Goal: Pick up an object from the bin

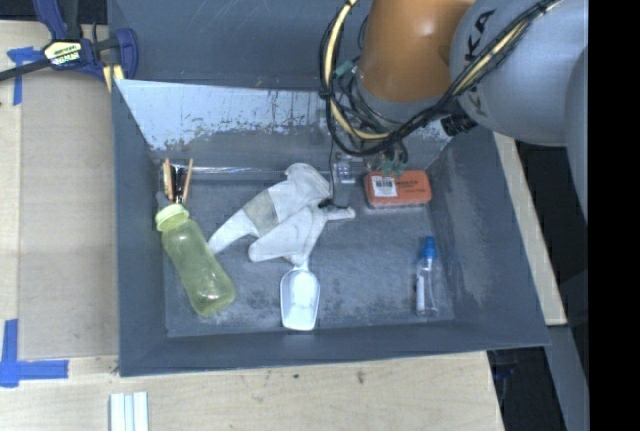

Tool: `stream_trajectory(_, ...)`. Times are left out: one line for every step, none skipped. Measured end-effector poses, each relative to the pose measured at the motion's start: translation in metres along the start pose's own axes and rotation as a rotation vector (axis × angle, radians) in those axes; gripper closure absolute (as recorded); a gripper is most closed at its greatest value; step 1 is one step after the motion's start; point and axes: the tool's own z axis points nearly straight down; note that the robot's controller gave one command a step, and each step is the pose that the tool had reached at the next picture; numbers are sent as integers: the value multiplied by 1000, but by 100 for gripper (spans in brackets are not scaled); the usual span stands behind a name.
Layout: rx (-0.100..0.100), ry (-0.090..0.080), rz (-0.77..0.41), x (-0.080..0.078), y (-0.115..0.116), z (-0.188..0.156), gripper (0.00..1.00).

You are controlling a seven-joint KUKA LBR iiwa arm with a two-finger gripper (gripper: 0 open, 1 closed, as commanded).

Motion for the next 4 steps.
stream_trajectory(0, -7, 1, -1, 0, -5, 0)
stream_trajectory(0, -12, -6, 11, 44, 48, 0)
stream_trajectory(0, 0, -125, 26, 79, 70, 0)
stream_trajectory(-1, -6, -175, 36, 91, 97, 100)
